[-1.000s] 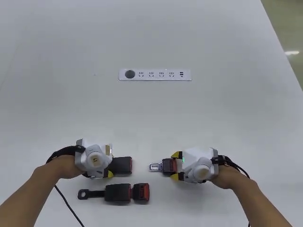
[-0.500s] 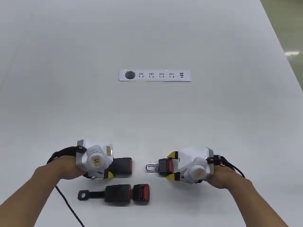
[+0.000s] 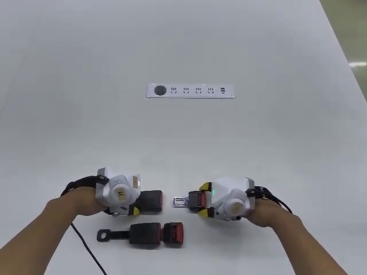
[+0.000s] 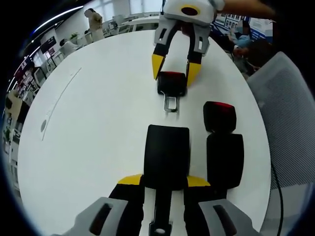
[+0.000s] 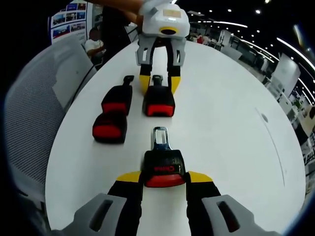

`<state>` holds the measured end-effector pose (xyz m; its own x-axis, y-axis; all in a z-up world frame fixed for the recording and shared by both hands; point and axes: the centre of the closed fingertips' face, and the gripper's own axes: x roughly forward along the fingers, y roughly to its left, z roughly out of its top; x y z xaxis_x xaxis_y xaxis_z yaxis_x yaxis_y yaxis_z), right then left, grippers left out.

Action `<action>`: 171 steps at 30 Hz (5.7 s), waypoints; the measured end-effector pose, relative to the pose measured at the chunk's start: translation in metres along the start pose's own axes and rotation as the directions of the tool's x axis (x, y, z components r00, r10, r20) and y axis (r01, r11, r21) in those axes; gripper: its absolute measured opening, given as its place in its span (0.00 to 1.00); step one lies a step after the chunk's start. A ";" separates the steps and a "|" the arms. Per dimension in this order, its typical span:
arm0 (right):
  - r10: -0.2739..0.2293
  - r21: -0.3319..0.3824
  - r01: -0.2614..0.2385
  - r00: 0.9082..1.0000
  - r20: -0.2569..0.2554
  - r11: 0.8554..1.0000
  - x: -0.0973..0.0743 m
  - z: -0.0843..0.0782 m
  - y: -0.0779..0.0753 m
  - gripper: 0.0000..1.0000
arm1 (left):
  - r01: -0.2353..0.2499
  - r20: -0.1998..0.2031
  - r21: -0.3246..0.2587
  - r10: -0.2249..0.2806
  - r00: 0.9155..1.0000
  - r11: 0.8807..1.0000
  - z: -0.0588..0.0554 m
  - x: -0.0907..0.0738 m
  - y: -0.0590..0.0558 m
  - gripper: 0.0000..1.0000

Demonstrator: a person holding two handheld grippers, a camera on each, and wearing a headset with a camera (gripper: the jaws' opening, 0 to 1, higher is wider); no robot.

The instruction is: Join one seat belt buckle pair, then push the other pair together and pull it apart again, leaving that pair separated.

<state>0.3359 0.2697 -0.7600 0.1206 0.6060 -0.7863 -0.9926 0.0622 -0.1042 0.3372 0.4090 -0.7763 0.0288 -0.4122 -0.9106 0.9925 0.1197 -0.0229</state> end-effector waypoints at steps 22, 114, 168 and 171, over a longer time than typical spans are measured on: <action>0.011 -0.016 -0.011 1.000 0.012 1.000 0.017 0.021 0.001 0.31 | -0.002 -0.009 -0.008 0.002 1.000 1.000 -0.001 0.002 0.001 0.31; -0.021 0.051 0.020 1.000 0.004 0.998 0.051 0.041 0.000 0.29 | 0.007 -0.037 0.019 -0.006 0.999 1.000 0.000 0.004 0.001 0.30; -0.025 0.049 0.026 1.000 -0.007 0.998 0.035 0.018 -0.004 0.30 | 0.004 -0.057 0.012 -0.004 0.998 1.000 -0.001 0.003 0.001 0.32; -0.029 0.053 0.030 1.000 -0.013 0.998 0.031 0.014 -0.004 0.30 | 0.007 -0.058 0.019 -0.006 0.998 1.000 -0.002 0.004 0.001 0.32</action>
<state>0.3431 0.2993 -0.7751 0.1494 0.5939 -0.7906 -0.9880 0.1221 -0.0950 0.3384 0.4094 -0.7811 0.0162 -0.3597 -0.9329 0.9948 0.0997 -0.0212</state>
